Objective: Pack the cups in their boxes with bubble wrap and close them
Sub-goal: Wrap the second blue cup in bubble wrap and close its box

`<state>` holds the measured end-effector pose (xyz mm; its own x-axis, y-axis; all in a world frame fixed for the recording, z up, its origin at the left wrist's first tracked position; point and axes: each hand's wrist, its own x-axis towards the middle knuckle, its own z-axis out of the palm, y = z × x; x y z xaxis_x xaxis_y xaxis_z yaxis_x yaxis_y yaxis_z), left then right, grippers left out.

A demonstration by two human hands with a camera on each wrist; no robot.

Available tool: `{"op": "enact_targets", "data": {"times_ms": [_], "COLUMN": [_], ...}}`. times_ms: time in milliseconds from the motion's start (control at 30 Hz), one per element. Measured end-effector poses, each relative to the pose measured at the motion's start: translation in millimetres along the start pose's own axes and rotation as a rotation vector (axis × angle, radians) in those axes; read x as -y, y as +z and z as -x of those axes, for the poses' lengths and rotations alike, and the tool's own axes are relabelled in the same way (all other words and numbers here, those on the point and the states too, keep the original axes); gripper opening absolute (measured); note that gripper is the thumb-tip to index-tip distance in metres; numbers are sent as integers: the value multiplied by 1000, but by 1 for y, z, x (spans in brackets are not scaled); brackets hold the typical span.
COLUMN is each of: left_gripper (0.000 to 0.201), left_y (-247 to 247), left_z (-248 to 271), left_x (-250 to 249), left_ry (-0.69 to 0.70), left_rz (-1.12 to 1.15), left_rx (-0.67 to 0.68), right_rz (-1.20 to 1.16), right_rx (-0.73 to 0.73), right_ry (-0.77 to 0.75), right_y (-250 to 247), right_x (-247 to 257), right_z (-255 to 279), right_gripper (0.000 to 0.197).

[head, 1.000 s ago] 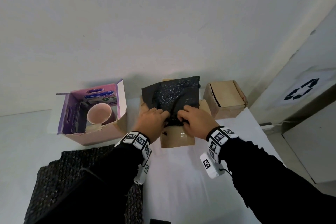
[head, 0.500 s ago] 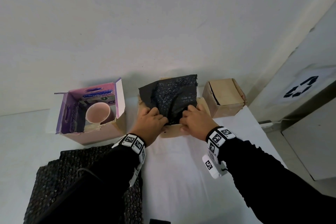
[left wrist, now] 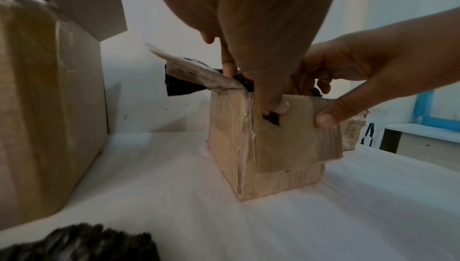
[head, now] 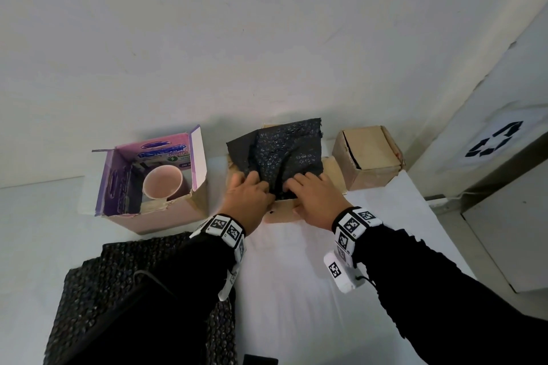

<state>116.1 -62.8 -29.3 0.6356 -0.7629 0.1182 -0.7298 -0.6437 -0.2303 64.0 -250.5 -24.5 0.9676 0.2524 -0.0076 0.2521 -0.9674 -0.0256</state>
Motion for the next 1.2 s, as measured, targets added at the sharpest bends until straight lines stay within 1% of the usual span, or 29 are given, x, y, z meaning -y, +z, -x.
{"op": "enact_targets", "data": {"times_ms": [67, 167, 233, 367, 400, 433, 500, 567, 633, 767, 867, 933, 1000, 1100, 1133, 1167, 1200], "left_gripper": [24, 28, 26, 14, 10, 13, 24, 20, 21, 18, 16, 13, 12, 23, 24, 19, 11], "left_y": [0, 0, -1, 0, 0, 1, 2, 1, 1, 1, 2, 2, 0, -7, -8, -9, -9], "left_z": [4, 14, 17, 18, 18, 19, 21, 21, 20, 16, 15, 15, 14, 12, 10, 10, 9], "left_x": [1, -1, -2, -2, -2, -3, -6, -7, -5, -4, -5, -6, -6, -6, -6, -6, -6], "left_ry": [-33, -83, -98, -37, -28, -26, -25, -12, -9, -40, -31, -27, -30, -48, -51, -54, -45], "left_rz": [44, 20, -5, -41, -53, -59, -58, -58, -62, -70, -68, -82, -90, -90, -93, -92, -85], "left_rx": [-53, -106, -109, -147, -142, -138, -112, -93, -70, -14, -26, -43, -36, 44, 61, 88, 97], "right_rz": [-57, -49, -20, 41, 56, 67, 82, 79, 60, 33, -37, -20, 40, 121, 128, 133, 146], "right_rx": [50, 66, 65, 70, 77, 87, 92, 91, 89, 70, 4, 7, 36, 65, 69, 68, 69], "right_ry": [-29, -33, -23, 3, 10, 18, 36, 58, 83, 106, 134, 142, 121, 57, 47, 40, 32], "right_y": [0, 3, 3, -2, -4, -4, -3, -2, -1, 5, 8, 7, 5, 3, 3, 3, 3], "right_x": [3, 3, 4, 6, 6, 7, 8, 9, 9, 11, 12, 11, 10, 13, 14, 15, 16], "right_z": [-2, -3, -4, -6, -6, -6, -5, -5, -5, 1, 5, 4, 1, -2, -1, 0, 1], "right_gripper": [35, 27, 24, 15, 14, 14, 17, 20, 23, 21, 16, 14, 15, 22, 25, 27, 29]}}
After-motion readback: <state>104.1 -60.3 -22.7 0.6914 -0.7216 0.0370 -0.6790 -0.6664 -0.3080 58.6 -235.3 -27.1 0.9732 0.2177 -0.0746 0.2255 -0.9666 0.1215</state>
